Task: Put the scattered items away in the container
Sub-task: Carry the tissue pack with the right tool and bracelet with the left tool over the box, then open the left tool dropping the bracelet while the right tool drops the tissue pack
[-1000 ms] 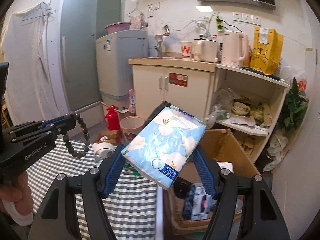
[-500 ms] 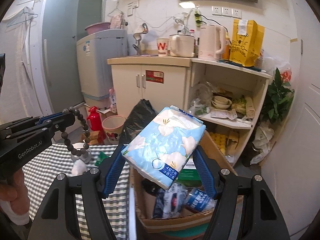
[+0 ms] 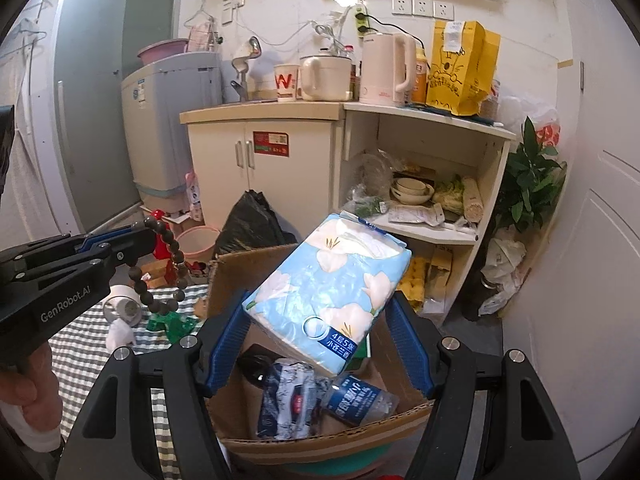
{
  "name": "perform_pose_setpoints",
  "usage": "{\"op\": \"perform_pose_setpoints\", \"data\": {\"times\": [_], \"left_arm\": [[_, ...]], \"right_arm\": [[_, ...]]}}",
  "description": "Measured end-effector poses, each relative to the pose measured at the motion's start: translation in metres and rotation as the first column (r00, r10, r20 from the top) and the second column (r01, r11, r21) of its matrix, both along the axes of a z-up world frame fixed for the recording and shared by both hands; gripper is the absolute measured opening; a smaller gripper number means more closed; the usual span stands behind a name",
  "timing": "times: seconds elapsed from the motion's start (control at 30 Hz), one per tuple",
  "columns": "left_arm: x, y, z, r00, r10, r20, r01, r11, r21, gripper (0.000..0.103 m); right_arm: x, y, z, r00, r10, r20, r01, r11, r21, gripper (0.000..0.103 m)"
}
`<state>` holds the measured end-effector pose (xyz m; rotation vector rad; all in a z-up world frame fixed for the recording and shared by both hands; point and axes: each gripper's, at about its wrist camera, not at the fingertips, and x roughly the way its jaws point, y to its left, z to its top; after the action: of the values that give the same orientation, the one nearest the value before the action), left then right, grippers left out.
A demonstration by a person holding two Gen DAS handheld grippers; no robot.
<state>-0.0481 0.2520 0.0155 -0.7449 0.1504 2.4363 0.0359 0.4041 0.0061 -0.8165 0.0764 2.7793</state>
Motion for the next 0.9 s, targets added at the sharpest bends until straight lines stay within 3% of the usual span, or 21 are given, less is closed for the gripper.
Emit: {"op": "perform_pose_setpoints", "data": {"times": [0.63, 0.9], "left_arm": [[-0.048, 0.065, -0.051, 0.987, -0.09, 0.133, 0.099, 0.993, -0.065, 0.011], [-0.066, 0.088, -0.084, 0.963, -0.137, 0.23, 0.16, 0.984, -0.082, 0.011]], "right_arm": [[-0.05, 0.039, -0.054, 0.985, 0.009, 0.17, -0.001, 0.999, -0.048, 0.068], [-0.068, 0.049, -0.085, 0.966, 0.028, 0.257, -0.009, 0.997, -0.074, 0.068]]}}
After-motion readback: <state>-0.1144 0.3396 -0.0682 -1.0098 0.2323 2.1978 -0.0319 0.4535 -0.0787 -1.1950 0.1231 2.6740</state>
